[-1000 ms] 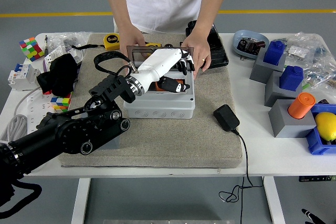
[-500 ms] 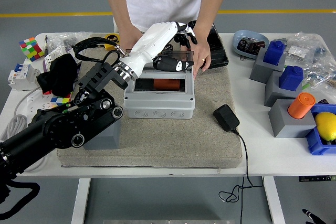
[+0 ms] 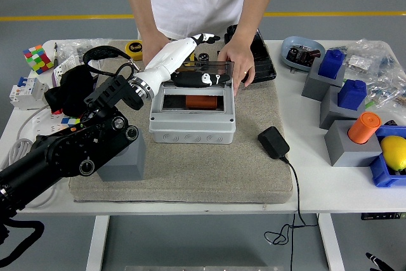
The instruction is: Fetch the battery,place it into the box,close the lid of the box
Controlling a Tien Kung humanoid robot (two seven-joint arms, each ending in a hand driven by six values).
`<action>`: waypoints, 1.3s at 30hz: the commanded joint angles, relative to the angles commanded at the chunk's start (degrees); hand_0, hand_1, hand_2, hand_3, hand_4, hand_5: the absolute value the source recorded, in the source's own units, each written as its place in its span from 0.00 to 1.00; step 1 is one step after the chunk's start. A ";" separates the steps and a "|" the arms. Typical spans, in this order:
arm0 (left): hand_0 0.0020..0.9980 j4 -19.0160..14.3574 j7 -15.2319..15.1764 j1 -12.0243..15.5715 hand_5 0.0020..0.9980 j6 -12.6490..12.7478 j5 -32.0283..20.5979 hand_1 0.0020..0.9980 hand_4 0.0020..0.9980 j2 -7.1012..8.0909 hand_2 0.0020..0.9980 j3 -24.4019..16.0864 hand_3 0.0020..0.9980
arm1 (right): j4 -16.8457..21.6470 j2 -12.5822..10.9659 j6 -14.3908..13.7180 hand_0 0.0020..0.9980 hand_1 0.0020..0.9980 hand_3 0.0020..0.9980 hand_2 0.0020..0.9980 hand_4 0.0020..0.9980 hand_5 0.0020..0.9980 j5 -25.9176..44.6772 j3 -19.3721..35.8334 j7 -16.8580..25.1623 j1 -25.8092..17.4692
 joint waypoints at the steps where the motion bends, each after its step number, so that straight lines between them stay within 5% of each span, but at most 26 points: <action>1: 0.79 -0.34 0.36 0.19 0.78 -0.23 0.04 0.87 1.00 0.19 0.85 0.11 0.86 | 0.00 -0.02 0.00 0.65 0.70 0.57 0.68 0.94 0.52 -0.03 0.02 0.00 0.00; 27: 0.74 -11.48 2.29 9.39 0.75 -1.11 -0.05 0.83 1.00 7.66 0.81 0.53 0.83 | -0.03 -0.33 0.07 0.65 0.70 0.57 0.68 0.94 0.52 -0.79 1.08 0.08 -0.03; 39: 0.73 -13.84 2.29 12.35 0.74 -1.31 -0.48 0.82 1.00 9.14 0.80 -0.44 0.82 | -0.08 -0.32 0.12 0.65 0.70 0.57 0.68 0.94 0.52 -0.88 1.48 0.08 0.01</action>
